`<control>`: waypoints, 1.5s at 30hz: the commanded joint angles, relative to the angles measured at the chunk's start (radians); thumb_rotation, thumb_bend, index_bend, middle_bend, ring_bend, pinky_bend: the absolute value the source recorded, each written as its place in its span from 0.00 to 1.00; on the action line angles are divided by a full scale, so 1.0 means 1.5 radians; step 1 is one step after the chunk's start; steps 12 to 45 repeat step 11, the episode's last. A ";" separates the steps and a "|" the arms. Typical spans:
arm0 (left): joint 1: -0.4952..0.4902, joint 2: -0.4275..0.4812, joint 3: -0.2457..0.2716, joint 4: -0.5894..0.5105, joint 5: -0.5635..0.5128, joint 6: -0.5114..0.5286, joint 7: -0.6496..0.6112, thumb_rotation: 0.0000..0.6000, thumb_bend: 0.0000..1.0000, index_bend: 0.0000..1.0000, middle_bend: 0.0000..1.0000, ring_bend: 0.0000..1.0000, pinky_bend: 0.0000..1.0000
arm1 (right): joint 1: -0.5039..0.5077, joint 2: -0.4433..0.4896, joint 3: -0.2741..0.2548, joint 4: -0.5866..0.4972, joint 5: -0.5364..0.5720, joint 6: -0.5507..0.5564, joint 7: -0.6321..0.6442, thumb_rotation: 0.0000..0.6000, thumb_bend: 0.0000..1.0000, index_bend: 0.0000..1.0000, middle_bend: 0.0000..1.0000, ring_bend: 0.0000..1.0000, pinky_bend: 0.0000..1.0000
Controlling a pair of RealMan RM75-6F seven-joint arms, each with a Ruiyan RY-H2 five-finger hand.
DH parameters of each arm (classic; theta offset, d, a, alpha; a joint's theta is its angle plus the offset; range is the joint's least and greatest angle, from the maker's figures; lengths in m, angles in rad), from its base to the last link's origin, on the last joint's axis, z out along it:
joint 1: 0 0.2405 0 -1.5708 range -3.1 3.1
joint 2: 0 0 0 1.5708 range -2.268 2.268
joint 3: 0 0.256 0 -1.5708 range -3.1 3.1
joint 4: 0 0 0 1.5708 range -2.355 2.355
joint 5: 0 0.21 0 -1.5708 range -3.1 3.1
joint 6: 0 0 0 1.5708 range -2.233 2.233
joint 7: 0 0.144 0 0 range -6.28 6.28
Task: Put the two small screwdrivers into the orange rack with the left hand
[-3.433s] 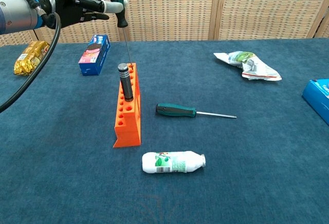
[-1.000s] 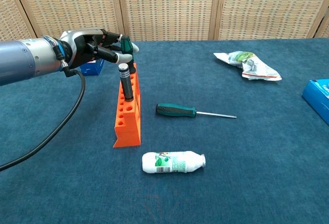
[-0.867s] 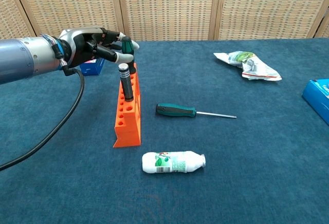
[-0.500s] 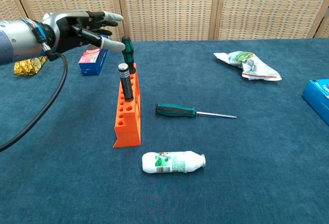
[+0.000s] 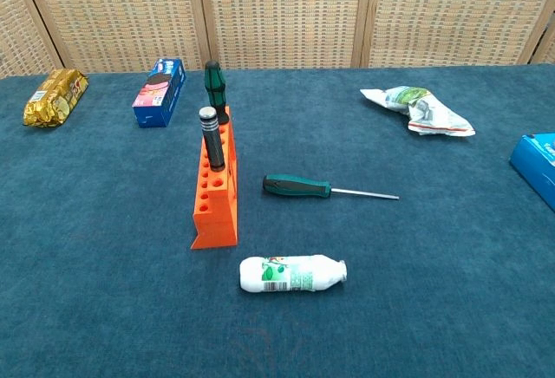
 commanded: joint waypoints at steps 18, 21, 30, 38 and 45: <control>0.164 0.051 0.113 -0.020 0.085 0.136 0.009 1.00 0.00 0.00 0.00 0.00 0.00 | -0.017 -0.003 0.004 -0.006 -0.016 0.054 -0.021 1.00 0.00 0.00 0.00 0.00 0.00; 0.164 0.051 0.113 -0.020 0.085 0.136 0.009 1.00 0.00 0.00 0.00 0.00 0.00 | -0.017 -0.003 0.004 -0.006 -0.016 0.054 -0.021 1.00 0.00 0.00 0.00 0.00 0.00; 0.164 0.051 0.113 -0.020 0.085 0.136 0.009 1.00 0.00 0.00 0.00 0.00 0.00 | -0.017 -0.003 0.004 -0.006 -0.016 0.054 -0.021 1.00 0.00 0.00 0.00 0.00 0.00; 0.164 0.051 0.113 -0.020 0.085 0.136 0.009 1.00 0.00 0.00 0.00 0.00 0.00 | -0.017 -0.003 0.004 -0.006 -0.016 0.054 -0.021 1.00 0.00 0.00 0.00 0.00 0.00; 0.164 0.051 0.113 -0.020 0.085 0.136 0.009 1.00 0.00 0.00 0.00 0.00 0.00 | -0.017 -0.003 0.004 -0.006 -0.016 0.054 -0.021 1.00 0.00 0.00 0.00 0.00 0.00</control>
